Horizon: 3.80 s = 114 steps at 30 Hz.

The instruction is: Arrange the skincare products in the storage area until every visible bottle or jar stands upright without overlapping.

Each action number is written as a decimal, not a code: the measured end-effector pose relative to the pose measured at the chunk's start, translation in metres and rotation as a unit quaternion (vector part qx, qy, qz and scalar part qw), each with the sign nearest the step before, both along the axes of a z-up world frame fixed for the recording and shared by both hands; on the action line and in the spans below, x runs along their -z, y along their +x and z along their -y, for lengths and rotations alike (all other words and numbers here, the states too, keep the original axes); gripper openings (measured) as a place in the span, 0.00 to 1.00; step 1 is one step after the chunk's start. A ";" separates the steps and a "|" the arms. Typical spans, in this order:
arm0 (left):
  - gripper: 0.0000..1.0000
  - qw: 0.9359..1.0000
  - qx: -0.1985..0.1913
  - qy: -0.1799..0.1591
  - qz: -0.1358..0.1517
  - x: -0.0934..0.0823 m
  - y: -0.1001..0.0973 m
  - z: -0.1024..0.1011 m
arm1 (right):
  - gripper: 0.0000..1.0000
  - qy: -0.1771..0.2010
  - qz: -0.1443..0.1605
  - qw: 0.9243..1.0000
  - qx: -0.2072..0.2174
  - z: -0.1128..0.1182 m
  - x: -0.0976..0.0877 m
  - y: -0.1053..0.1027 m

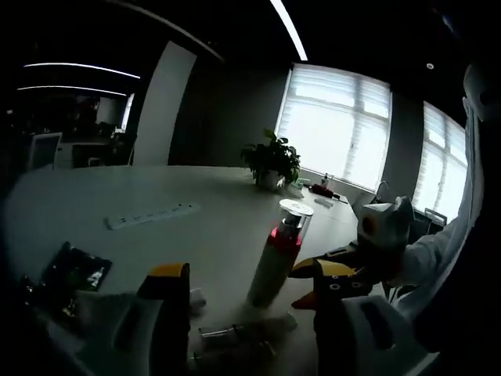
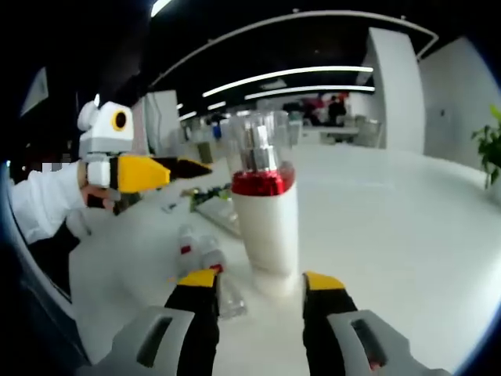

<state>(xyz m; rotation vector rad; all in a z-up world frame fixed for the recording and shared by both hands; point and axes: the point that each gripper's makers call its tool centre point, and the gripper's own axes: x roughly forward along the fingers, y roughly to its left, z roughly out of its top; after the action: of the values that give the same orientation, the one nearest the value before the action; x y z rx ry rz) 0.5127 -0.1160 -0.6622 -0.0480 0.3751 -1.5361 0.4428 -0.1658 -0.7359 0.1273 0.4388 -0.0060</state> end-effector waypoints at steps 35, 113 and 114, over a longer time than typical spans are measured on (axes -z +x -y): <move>0.93 0.993 -0.108 0.030 0.021 0.002 0.013 -0.107 | 0.81 -0.023 -0.010 0.999 -0.040 -0.031 -0.012 -0.016; 0.99 0.984 -0.170 0.009 -0.046 0.021 0.020 -0.208 | 0.92 -0.188 -0.080 0.958 -0.199 -0.126 -0.016 0.137; 0.99 0.985 -0.169 0.008 -0.045 0.020 0.021 -0.209 | 0.90 -0.194 -0.085 0.957 -0.200 -0.124 -0.014 0.139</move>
<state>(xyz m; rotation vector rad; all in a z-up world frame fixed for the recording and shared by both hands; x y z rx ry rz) 0.5333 0.0925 -0.6827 -0.1602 0.4279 -1.1970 0.5815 -0.0418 -0.7217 -0.3529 0.6214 0.2962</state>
